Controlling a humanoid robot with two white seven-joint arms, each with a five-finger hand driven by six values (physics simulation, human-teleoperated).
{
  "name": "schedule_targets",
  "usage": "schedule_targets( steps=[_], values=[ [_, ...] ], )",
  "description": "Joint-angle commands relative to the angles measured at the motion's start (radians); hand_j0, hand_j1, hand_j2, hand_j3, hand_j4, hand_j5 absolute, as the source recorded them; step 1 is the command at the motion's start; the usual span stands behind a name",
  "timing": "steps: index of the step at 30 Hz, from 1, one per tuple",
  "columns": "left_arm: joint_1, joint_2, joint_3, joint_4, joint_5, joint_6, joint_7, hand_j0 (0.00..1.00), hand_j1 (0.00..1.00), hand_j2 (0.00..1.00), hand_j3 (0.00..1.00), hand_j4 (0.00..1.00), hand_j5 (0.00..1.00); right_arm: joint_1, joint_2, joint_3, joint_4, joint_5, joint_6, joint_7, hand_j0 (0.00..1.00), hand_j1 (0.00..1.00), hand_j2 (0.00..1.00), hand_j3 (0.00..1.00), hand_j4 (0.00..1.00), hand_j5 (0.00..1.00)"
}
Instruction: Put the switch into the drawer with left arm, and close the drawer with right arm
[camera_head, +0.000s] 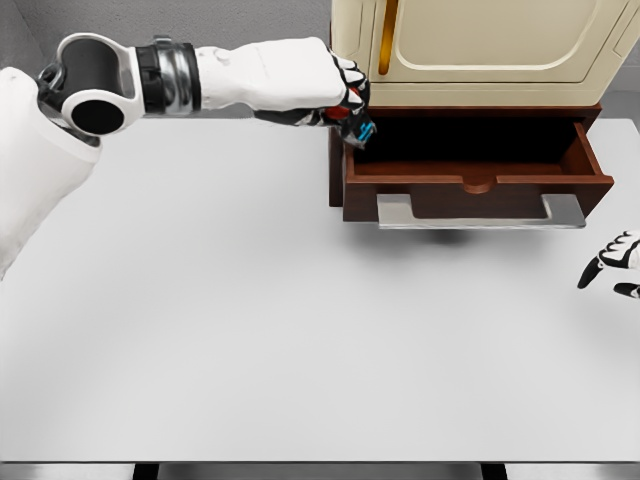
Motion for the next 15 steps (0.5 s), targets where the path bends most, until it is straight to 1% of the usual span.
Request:
schedule_targets(
  steps=[1, 2, 3, 5, 7, 12, 15],
  values=[
    [-0.003, -0.074, -0.022, 0.102, -0.001, 0.004, 0.002, 0.35, 0.35, 0.35, 0.35, 0.35, 0.35, 0.000, -0.001, 0.003, 0.000, -0.006, 0.003, 0.000, 0.56, 0.56, 0.56, 0.56, 0.56, 0.56],
    [-0.006, -0.091, -0.045, 0.120, -0.007, 0.004, 0.002, 0.35, 0.35, 0.35, 0.35, 0.35, 0.35, -0.002, -0.001, 0.005, 0.000, -0.006, 0.003, 0.000, 0.56, 0.56, 0.56, 0.56, 0.56, 0.56],
    [-0.008, -0.105, -0.050, 0.131, -0.016, 0.004, 0.002, 0.35, 0.35, 0.35, 0.35, 0.35, 0.35, -0.002, -0.001, 0.005, 0.000, -0.006, 0.003, 0.000, 0.56, 0.56, 0.56, 0.56, 0.56, 0.56],
    [-0.008, -0.129, -0.081, 0.148, -0.025, 0.004, 0.002, 0.35, 0.35, 0.35, 0.35, 0.35, 0.35, -0.002, -0.001, 0.003, 0.000, -0.006, 0.003, 0.000, 0.56, 0.56, 0.56, 0.56, 0.56, 0.56],
    [-0.008, -0.164, -0.085, 0.185, -0.039, 0.004, 0.002, 0.35, 0.35, 0.35, 0.35, 0.35, 0.35, 0.000, -0.001, 0.005, 0.000, -0.006, 0.003, 0.000, 0.56, 0.56, 0.56, 0.56, 0.56, 0.56],
    [-0.014, -0.177, -0.085, 0.186, -0.038, 0.004, 0.002, 0.36, 0.36, 0.36, 0.36, 0.36, 0.36, -0.002, -0.001, 0.005, 0.000, -0.006, 0.003, 0.000, 0.56, 0.56, 0.56, 0.56, 0.56, 0.56],
    [-0.014, -0.183, -0.085, 0.183, -0.035, 0.004, 0.002, 0.44, 0.44, 0.44, 0.44, 0.44, 0.44, -0.002, -0.001, 0.005, 0.000, -0.006, 0.003, 0.000, 0.56, 0.56, 0.56, 0.56, 0.56, 0.56]
  ],
)
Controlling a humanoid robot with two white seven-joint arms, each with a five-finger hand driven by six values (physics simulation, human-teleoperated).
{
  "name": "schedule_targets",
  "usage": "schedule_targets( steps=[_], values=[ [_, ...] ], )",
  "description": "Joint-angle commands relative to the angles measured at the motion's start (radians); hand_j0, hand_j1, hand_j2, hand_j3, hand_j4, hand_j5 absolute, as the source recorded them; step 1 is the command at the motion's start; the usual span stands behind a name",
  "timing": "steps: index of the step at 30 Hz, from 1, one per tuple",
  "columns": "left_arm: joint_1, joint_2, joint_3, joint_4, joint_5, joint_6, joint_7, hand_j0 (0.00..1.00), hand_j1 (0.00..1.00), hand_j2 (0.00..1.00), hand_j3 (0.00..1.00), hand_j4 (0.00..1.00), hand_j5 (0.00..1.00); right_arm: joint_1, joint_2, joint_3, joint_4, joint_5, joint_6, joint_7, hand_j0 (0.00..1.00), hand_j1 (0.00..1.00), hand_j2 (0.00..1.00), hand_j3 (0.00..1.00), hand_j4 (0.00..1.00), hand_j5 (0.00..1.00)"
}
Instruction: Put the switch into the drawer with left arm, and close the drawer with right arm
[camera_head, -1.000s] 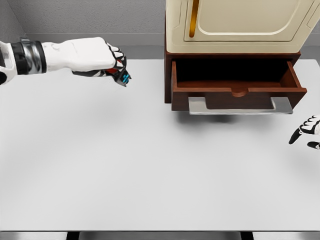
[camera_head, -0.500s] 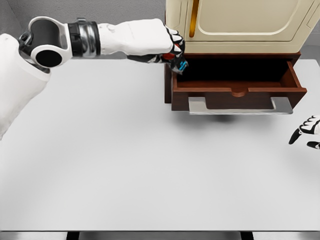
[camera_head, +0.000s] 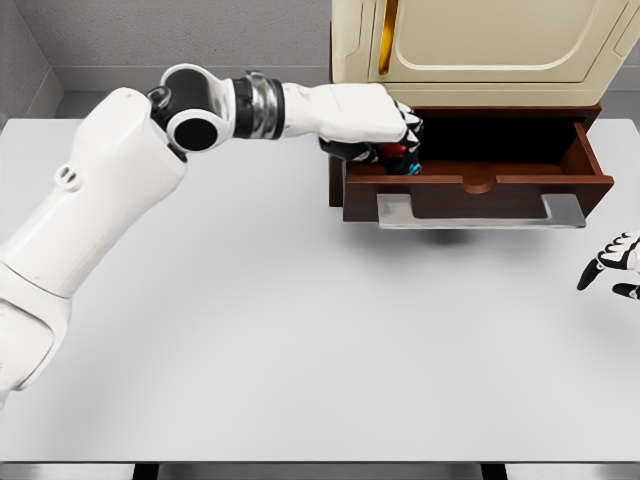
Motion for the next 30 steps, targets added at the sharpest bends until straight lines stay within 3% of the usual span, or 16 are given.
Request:
schedule_targets(
  steps=[1, 14, 15, 17, 18, 19, 29, 30],
  values=[
    [0.000, -0.007, 0.001, -0.004, 0.010, 0.003, 0.001, 0.44, 0.44, 0.44, 0.44, 0.44, 0.44, 0.000, -0.001, 0.000, 0.000, -0.006, 0.003, 0.000, 0.56, 0.56, 0.56, 0.56, 0.56, 0.56],
    [-0.035, -0.070, 0.011, -0.008, 0.024, 0.003, 0.001, 0.46, 0.46, 0.46, 0.46, 0.46, 0.46, 0.000, -0.001, 0.008, 0.000, -0.006, 0.003, 0.000, 0.56, 0.56, 0.56, 0.56, 0.56, 0.56],
    [-0.035, -0.067, 0.014, -0.007, 0.061, 0.003, 0.001, 0.60, 0.60, 0.60, 0.60, 0.60, 0.60, 0.000, -0.001, 0.008, 0.000, -0.006, 0.003, 0.000, 0.56, 0.56, 0.56, 0.56, 0.56, 0.56],
    [-0.035, -0.065, 0.039, -0.008, 0.090, 0.003, 0.001, 0.78, 0.78, 0.78, 0.78, 0.78, 0.78, 0.000, -0.001, 0.008, 0.000, -0.006, 0.003, 0.000, 0.56, 0.56, 0.56, 0.56, 0.56, 0.56],
    [-0.035, -0.064, 0.042, -0.007, 0.147, 0.003, 0.001, 0.95, 0.95, 0.95, 0.95, 0.95, 0.95, 0.000, -0.001, 0.017, 0.000, -0.006, 0.003, 0.000, 0.56, 0.56, 0.56, 0.56, 0.56, 0.56],
    [-0.035, -0.055, 0.048, -0.007, 0.204, 0.003, 0.001, 1.00, 1.00, 1.00, 1.00, 1.00, 1.00, 0.000, -0.001, 0.019, 0.000, -0.006, 0.003, 0.000, 0.56, 0.56, 0.56, 0.56, 0.56, 0.56],
    [-0.034, -0.050, 0.059, 0.002, 0.256, 0.003, 0.001, 1.00, 1.00, 1.00, 1.00, 1.00, 1.00, 0.000, -0.001, 0.028, 0.000, -0.006, 0.003, 0.000, 0.57, 0.57, 0.57, 0.57, 0.57, 0.57],
    [-0.035, -0.051, 0.060, 0.039, 0.250, 0.003, 0.001, 1.00, 1.00, 1.00, 1.00, 1.00, 1.00, 0.000, -0.001, 0.028, 0.000, -0.006, 0.003, 0.000, 0.57, 0.57, 0.57, 0.57, 0.57, 0.57]
  ],
)
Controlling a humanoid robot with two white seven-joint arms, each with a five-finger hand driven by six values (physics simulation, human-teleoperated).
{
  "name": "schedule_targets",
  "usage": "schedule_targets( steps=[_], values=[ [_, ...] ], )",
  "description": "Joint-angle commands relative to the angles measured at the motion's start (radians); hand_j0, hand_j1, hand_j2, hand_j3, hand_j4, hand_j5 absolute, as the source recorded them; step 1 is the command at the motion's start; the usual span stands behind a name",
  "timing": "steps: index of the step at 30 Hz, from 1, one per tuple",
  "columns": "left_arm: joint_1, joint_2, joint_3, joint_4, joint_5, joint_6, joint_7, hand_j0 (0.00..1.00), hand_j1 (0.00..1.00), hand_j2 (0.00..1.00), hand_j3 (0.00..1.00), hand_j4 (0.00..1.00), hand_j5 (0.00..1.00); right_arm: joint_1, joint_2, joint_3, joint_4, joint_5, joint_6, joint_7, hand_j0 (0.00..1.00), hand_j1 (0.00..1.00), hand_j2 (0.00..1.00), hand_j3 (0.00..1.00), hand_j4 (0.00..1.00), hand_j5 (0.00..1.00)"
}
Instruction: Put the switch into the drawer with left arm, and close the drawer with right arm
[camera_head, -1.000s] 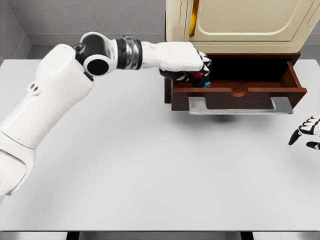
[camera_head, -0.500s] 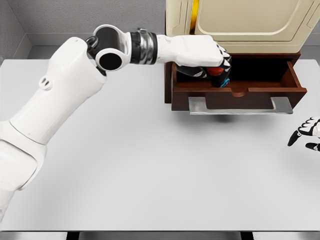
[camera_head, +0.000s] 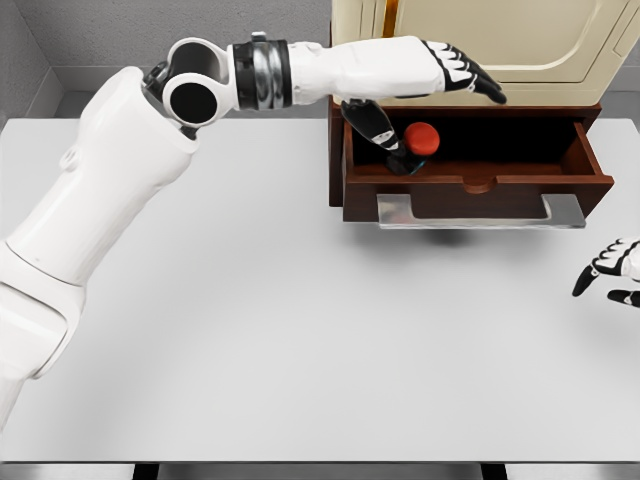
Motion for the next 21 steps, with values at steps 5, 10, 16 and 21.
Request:
schedule_targets(
  steps=[5, 10, 16, 21],
  values=[
    [0.003, -0.090, -0.006, 0.075, -0.186, 0.003, 0.001, 1.00, 1.00, 1.00, 1.00, 1.00, 1.00, 0.000, -0.001, 0.004, 0.000, -0.006, 0.003, 0.000, 0.57, 0.57, 0.57, 0.57, 0.57, 0.57],
    [0.002, -0.142, -0.020, 0.061, -0.206, 0.003, 0.001, 1.00, 1.00, 1.00, 1.00, 1.00, 1.00, -0.002, -0.001, 0.004, 0.000, -0.006, 0.003, 0.000, 0.52, 0.52, 0.52, 0.52, 0.52, 0.52],
    [-0.066, 0.028, -0.018, -0.275, 0.054, 0.003, 0.001, 1.00, 1.00, 1.00, 1.00, 1.00, 1.00, -0.012, -0.026, 0.008, -0.002, -0.006, 0.003, 0.000, 0.52, 0.52, 0.52, 0.52, 0.52, 0.52],
    [-0.091, 0.304, -0.012, -0.568, 0.289, 0.003, 0.001, 1.00, 1.00, 1.00, 1.00, 1.00, 1.00, -0.041, -0.038, 0.034, -0.002, -0.006, 0.003, 0.000, 0.52, 0.52, 0.52, 0.52, 0.52, 0.52]
  ],
)
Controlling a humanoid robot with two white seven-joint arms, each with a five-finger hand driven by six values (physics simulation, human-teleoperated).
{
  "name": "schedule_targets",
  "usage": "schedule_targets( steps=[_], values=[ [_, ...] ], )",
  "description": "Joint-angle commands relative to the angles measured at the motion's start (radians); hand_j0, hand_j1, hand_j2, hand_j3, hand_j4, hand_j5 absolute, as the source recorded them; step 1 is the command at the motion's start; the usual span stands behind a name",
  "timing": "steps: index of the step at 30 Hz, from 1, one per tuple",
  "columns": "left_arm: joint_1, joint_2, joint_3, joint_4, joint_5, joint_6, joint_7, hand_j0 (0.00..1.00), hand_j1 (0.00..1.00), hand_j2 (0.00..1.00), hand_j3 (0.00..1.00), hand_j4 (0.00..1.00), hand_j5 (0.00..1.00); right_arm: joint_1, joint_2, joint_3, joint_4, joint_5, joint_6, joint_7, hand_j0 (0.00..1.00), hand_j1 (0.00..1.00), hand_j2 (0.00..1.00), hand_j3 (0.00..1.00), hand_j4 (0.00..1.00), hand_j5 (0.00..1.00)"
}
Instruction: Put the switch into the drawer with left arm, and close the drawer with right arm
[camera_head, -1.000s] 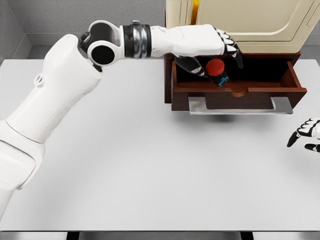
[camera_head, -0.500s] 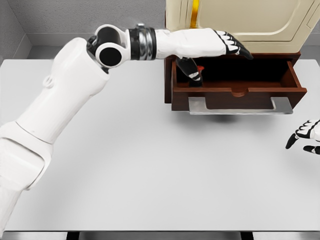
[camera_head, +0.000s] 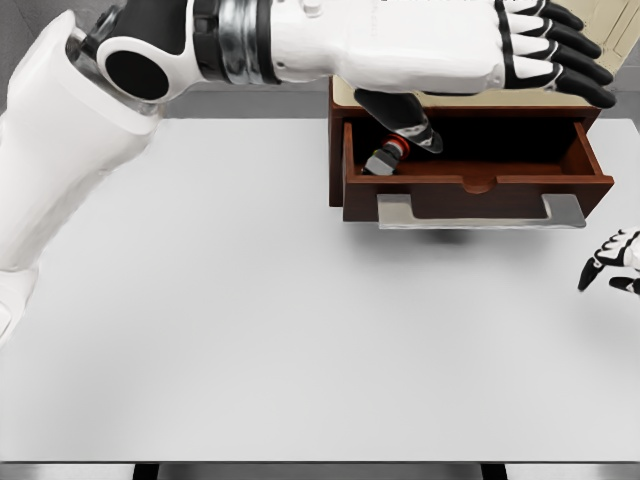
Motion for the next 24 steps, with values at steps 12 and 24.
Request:
schedule_targets(
  steps=[12, 24],
  values=[
    [0.301, 0.636, 0.003, 0.021, 0.128, 0.002, 0.071, 1.00, 1.00, 1.00, 1.00, 1.00, 1.00, -0.114, -0.007, 0.125, 0.000, -0.006, 0.002, 0.000, 0.51, 0.51, 0.51, 0.51, 0.51, 0.51],
    [0.368, 0.594, -0.007, 0.074, 0.081, 0.002, 0.062, 1.00, 1.00, 1.00, 1.00, 1.00, 1.00, -0.258, 0.003, 0.291, 0.001, -0.006, 0.002, 0.000, 0.52, 0.52, 0.52, 0.52, 0.52, 0.52]
  ],
)
